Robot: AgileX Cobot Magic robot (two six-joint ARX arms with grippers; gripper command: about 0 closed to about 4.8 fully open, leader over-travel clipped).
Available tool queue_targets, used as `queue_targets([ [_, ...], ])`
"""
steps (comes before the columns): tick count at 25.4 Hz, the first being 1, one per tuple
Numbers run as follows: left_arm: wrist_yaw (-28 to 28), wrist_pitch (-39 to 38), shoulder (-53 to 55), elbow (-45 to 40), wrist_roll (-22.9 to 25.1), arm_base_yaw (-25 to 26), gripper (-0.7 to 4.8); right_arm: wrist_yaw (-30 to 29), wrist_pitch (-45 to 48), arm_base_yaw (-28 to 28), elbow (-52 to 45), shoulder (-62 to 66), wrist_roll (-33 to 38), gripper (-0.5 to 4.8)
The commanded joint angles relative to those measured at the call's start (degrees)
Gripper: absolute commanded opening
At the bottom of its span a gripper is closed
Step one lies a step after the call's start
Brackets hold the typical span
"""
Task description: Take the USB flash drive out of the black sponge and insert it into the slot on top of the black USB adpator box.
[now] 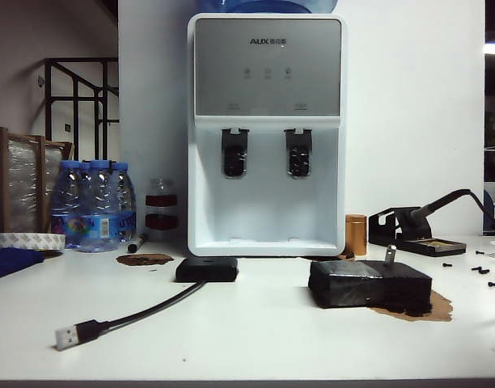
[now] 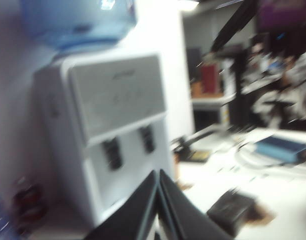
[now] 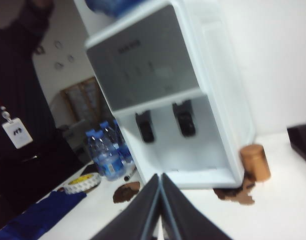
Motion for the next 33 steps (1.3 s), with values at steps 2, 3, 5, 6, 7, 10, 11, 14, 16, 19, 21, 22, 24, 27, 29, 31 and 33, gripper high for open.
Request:
queue_targets([
  [2,6.56,5.51,5.46,7.63,-7.17,-0.02,-0.05,0.17,0.7,-0.02,4.17,0.02,-0.13,0.08],
  [3,6.86,7.37,6.73,8.72,-8.79,-0.02,-0.05,-0.07,0.7,-0.02,4.9,0.02,-0.15,0.09],
  [5,6.84,11.93,9.81,10.93,-12.33,-0.02,-0.05,-0.52,0.5,-0.04,6.78,0.04,-1.11,0.09],
  [6,6.82,13.9,11.39,12.0,-13.77,-0.02,-0.05,-0.94,0.28,-0.04,7.74,0.07,-1.88,0.09],
  [7,6.8,15.41,12.92,13.16,-14.86,-0.02,-0.05,-1.31,0.13,-0.04,8.7,0.09,-2.54,0.12],
  [10,6.45,18.75,18.91,17.68,-16.55,-0.02,-0.05,-0.87,-1.09,-0.04,12.07,0.15,-3.74,0.3],
  [11,5.99,19.32,20.87,19.12,-16.81,-0.02,-0.05,-0.85,-1.38,-0.04,13.42,0.22,-4.24,0.3],
  [14,5.14,22.86,32.2,26.27,-19.5,-0.11,-0.05,-0.46,-2.62,-0.04,18.93,1.46,-6.19,0.3],
  [16,5.09,24.87,36.37,28.33,-22.12,-0.5,-0.05,-0.39,-2.69,-0.07,20.94,2.23,-6.19,0.3],
  [19,4.52,29.49,42.84,30.36,-23.58,-3.45,-0.05,-0.42,-3.39,-0.04,24.37,3.58,-6.19,0.3],
  [21,3.76,32.59,46.56,30.88,-22.86,-6.88,-0.05,-0.57,-4.96,-0.04,27.02,5.05,-6.56,0.3],
  [22,3.76,34.05,48.26,30.91,-21.84,-8.55,-0.05,-0.63,-6.03,-0.04,28.28,5.86,-7.56,0.3],
  [24,3.78,35.47,51.45,30.91,-18.14,-11.93,-0.05,-1.27,-9.14,-0.04,31.63,7.98,-10.05,0.3],
  [27,2.45,32.7,56.43,30.91,-10.93,-19.15,-0.05,-4.15,-17.05,-0.04,39.67,13.2,-15.37,0.3],
  [29,0.7,29.66,57.94,30.88,-8.04,-22.03,-0.05,-6.1,-19.56,-0.07,42.47,15.02,-16.96,0.3],
  [31,0.09,26.34,59.28,30.88,-4.55,-24.2,-0.05,-8.31,-21.62,-0.07,44.96,17.2,-17.53,0.3],
  [33,-0.46,23.76,60.61,30.88,-0.98,-26.75,-0.05,-9.88,-23.87,-0.07,46.93,18.97,-17.97,0.3],
])
